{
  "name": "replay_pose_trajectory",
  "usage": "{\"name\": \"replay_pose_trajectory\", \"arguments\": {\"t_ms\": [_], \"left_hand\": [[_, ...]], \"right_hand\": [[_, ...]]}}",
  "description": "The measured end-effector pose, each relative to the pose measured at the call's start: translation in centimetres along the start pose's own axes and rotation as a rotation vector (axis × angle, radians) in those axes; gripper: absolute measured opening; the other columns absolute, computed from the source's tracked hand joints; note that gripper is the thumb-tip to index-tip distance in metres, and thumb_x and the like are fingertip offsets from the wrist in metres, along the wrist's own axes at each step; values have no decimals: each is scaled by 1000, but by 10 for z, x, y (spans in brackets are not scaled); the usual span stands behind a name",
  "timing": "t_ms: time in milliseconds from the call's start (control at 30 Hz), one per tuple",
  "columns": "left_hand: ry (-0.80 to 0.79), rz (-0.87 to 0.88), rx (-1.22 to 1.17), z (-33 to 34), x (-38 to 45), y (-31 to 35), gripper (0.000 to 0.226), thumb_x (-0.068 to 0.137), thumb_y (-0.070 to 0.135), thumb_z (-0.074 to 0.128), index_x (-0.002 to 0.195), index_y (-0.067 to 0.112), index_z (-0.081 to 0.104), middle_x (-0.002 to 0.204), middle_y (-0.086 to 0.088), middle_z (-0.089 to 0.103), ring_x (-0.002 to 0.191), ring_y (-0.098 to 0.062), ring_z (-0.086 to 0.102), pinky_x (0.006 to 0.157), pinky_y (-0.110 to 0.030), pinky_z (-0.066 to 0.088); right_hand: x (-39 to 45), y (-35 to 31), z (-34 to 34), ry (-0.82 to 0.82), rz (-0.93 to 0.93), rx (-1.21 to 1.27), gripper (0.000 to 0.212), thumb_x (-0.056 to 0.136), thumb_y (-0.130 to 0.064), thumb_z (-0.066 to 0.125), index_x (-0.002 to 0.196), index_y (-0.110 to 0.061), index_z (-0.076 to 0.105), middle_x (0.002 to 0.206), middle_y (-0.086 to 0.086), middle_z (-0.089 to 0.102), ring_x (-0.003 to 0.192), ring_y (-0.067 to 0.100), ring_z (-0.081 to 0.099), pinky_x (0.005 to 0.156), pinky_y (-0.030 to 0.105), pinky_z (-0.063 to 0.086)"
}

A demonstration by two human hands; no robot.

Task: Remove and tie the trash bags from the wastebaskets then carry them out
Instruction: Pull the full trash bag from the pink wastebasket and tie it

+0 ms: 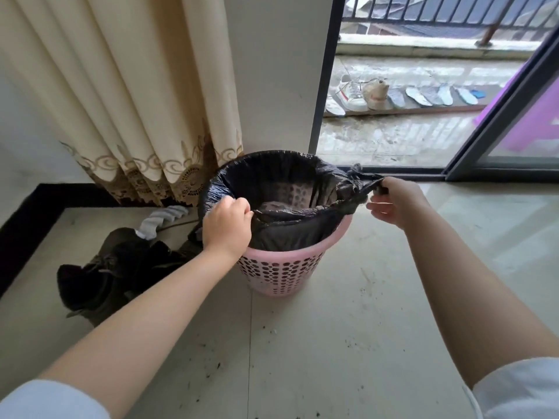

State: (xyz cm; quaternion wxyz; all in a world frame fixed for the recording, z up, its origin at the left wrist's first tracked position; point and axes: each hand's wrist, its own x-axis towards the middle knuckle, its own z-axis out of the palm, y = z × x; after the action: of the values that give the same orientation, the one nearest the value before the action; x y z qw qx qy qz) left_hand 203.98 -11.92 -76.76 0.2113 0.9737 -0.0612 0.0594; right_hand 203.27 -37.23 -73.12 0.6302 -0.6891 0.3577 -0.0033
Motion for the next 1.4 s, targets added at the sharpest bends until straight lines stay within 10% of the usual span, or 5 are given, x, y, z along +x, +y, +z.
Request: {"name": "replay_pose_trajectory", "arguments": {"t_ms": [567, 900, 1067, 1267, 1400], "left_hand": [[-153, -235, 280, -34, 12, -52, 29, 93, 29, 47, 111, 7, 56, 117, -15, 56, 109, -36, 55, 79, -37, 44], [-248, -675, -144, -20, 32, -74, 51, 99, 35, 29, 129, -1, 47, 133, -23, 51, 122, -39, 50, 97, -44, 46], [-346, -1061, -892, -14, 26, -75, 22, 97, 19, 40, 99, 1, 53, 70, -11, 50, 45, -23, 61, 42, -27, 47], [166, -839, -907, -26, 43, -70, 35, 88, 1, 45, 121, 5, 58, 110, -13, 61, 95, -25, 52, 77, -31, 42], [101, -683, -1315, -55, 63, -46, 21, 80, -10, 44, 89, 2, 59, 88, -15, 65, 89, -26, 57, 77, -30, 47]], "right_hand": [[13, -7, 56, 323, -117, 224, 31, 82, -11, 40, 52, -13, 34, 56, 4, 40, 59, 25, 41, 64, 35, 38], [1, -8, 46, 307, -105, 367, 32, 90, -9, 41, 59, -17, 40, 64, -1, 41, 65, 20, 45, 55, 23, 37], [-5, 2, 51, 221, -166, 274, 33, 87, -16, 50, 55, -10, 45, 61, 8, 50, 48, 15, 50, 53, 28, 38], [1, 0, 51, 86, -66, 145, 51, 84, 5, 53, 129, -8, 35, 72, 7, 45, 43, 15, 52, 49, 28, 40], [-7, -20, 43, 2, -8, 81, 6, 81, 9, 53, 77, 4, 53, 61, 11, 41, 36, 18, 39, 41, 27, 37]]}}
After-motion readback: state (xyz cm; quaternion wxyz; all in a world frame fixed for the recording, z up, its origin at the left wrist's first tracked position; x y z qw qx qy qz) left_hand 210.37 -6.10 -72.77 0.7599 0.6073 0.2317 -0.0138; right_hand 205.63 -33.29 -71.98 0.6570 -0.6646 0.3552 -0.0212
